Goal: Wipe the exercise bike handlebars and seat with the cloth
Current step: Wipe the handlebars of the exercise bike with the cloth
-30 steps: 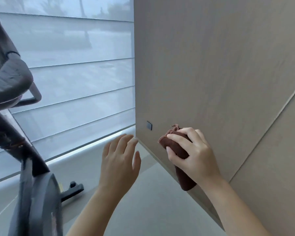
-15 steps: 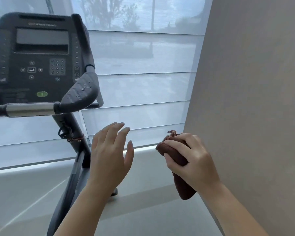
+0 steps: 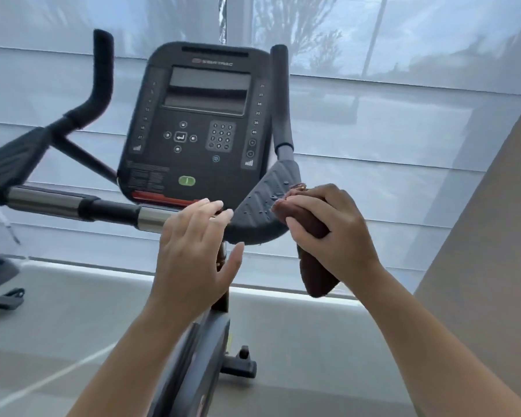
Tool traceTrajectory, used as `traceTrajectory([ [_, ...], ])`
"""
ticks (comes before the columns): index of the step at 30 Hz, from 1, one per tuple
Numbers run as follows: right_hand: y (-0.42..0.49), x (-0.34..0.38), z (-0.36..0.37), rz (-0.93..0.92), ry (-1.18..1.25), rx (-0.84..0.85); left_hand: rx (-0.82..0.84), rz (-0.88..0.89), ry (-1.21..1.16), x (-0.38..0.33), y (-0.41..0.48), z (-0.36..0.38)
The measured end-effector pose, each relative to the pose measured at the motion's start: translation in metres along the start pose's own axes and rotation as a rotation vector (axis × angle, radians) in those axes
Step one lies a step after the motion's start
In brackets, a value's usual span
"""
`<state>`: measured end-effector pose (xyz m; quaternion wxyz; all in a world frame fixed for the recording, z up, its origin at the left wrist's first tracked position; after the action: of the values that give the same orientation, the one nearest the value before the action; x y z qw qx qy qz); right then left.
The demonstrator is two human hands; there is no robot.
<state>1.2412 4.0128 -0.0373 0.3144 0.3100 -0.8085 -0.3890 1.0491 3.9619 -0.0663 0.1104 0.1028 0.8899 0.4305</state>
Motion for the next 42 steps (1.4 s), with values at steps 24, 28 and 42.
traceTrajectory([
  [24,0.080,-0.028,0.045,-0.036,-0.141,0.329,-0.018,0.008,-0.127,0.042,0.012,0.052],
  [28,0.033,0.003,0.046,-0.155,-0.144,0.266,-0.014,-0.001,-0.162,0.042,0.012,0.051],
  [42,-0.015,0.024,0.059,-0.132,-0.282,0.035,0.055,0.054,-0.178,0.047,0.012,0.043],
])
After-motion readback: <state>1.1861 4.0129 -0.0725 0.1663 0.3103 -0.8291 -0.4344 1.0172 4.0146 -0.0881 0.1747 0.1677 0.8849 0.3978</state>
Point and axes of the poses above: each hand's wrist, its own y-axis towards the middle knuckle, its own z-axis out of the palm, x = y × z, the point moved 1 cm from there along y, towards the middle knuckle
